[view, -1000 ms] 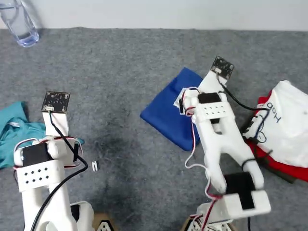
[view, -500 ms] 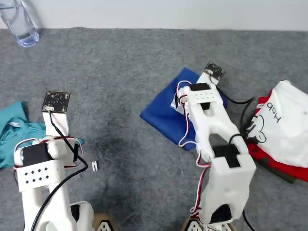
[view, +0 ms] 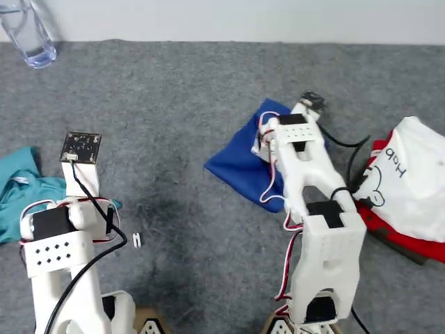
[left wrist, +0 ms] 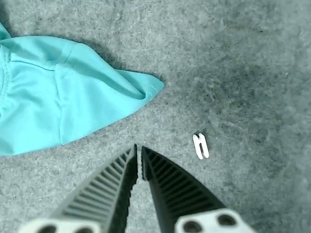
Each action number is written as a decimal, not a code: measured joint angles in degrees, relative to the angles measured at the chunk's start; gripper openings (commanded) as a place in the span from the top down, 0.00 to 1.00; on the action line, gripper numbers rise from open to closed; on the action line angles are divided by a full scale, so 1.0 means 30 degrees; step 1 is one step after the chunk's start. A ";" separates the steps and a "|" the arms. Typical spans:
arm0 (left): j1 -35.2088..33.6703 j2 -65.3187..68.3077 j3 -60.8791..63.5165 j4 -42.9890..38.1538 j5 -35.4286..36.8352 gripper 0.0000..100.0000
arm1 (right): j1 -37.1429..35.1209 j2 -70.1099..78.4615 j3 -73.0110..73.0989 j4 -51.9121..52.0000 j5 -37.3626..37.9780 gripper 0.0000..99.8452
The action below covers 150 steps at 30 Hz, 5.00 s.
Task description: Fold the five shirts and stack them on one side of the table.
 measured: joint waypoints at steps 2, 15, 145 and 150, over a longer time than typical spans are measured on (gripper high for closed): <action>0.0000 0.0000 0.0000 0.0000 0.0000 0.99 | 0.0264 -0.0029 0.0000 0.0205 0.0498 1.00; 0.0000 0.0000 0.0000 0.0000 0.0000 0.99 | 0.3165 -0.4308 -0.2286 0.5099 0.7473 0.99; -0.4571 0.0586 -0.2901 -0.0440 -0.5685 0.85 | 1.4681 -1.4681 0.4190 0.2637 2.5201 0.99; -0.5158 0.3311 -0.3106 -0.2022 -0.8352 0.73 | 1.2982 -1.7963 0.6359 0.5568 2.5641 0.99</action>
